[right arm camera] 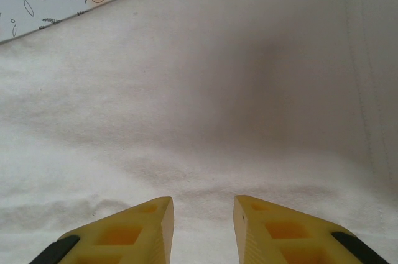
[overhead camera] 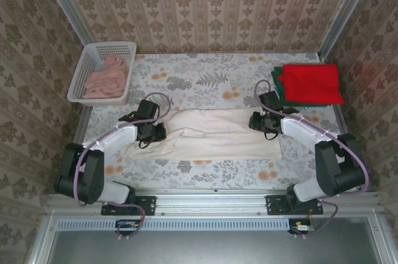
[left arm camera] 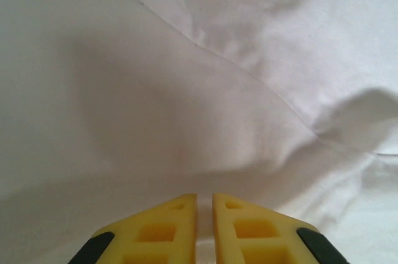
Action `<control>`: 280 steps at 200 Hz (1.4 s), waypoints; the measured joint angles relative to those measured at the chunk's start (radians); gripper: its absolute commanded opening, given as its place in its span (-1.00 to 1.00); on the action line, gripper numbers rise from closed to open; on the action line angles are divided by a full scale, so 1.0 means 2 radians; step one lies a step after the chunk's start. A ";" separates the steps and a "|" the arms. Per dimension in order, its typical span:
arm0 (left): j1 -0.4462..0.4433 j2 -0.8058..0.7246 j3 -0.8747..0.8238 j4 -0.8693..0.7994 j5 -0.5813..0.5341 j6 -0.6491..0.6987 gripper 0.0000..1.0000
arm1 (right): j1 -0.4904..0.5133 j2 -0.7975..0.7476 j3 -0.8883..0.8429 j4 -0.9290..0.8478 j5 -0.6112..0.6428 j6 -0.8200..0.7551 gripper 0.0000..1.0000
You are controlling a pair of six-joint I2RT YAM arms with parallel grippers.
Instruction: Fold and stack the t-shirts
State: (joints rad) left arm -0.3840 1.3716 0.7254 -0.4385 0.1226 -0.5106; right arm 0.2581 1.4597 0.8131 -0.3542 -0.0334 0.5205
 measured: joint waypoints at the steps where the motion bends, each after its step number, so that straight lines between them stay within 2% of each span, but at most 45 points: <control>1: -0.001 -0.001 0.000 0.000 0.000 -0.001 -0.70 | 0.000 0.000 0.000 0.000 0.000 0.000 -0.33; 33: -0.012 -0.038 -0.029 -0.007 0.000 -0.019 -0.79 | 0.000 0.000 0.000 0.000 0.000 0.000 -0.32; 59: -0.021 -0.067 -0.062 -0.015 0.007 -0.039 -0.78 | 0.000 0.000 0.000 0.000 0.000 0.000 -0.32; 92: -0.024 -0.142 -0.094 -0.031 0.021 -0.067 -0.59 | 0.000 -0.002 0.000 0.000 -0.001 0.000 -0.31; 130: -0.020 -0.197 -0.078 -0.054 0.029 -0.076 -0.22 | 0.007 -0.008 0.000 -0.001 -0.002 0.002 -0.29; 140: -0.015 -0.204 -0.067 -0.056 0.022 -0.074 -0.19 | 0.012 -0.010 0.001 -0.001 -0.002 0.003 -0.27; 153: 0.001 -0.204 -0.055 -0.051 0.014 -0.071 -0.19 | 0.021 -0.010 0.002 -0.001 -0.002 0.004 -0.27; 160: 0.014 -0.198 -0.053 -0.044 0.014 -0.068 -0.27 | 0.024 -0.010 0.004 0.000 -0.002 0.004 -0.27; 170: 0.038 -0.177 -0.052 -0.031 0.014 -0.062 -0.37 | 0.029 -0.007 0.010 -0.001 -0.002 0.004 -0.28; 187: 0.070 -0.121 -0.052 -0.012 0.014 -0.054 -0.39 | 0.034 0.011 0.028 0.001 -0.002 0.004 -0.28; 203: 0.075 -0.086 -0.065 -0.002 0.014 -0.053 -0.38 | 0.035 0.034 0.040 0.005 -0.002 0.003 -0.28; 218: 0.073 -0.089 -0.093 0.001 0.014 -0.053 -0.34 | 0.035 0.053 0.046 0.004 0.003 0.003 -0.28; 240: 0.068 -0.139 -0.136 -0.004 0.008 -0.062 -0.13 | 0.035 0.075 0.052 -0.001 0.014 0.002 -0.26; 280: 0.068 -0.252 -0.151 -0.054 -0.022 -0.072 0.03 | 0.035 0.109 0.072 -0.019 0.033 -0.002 -0.25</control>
State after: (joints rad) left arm -0.2489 0.8677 0.4229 -0.5472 0.0788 -0.6556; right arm 0.3283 1.6783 0.9565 -0.3923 0.0322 0.5159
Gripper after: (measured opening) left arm 0.480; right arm 0.376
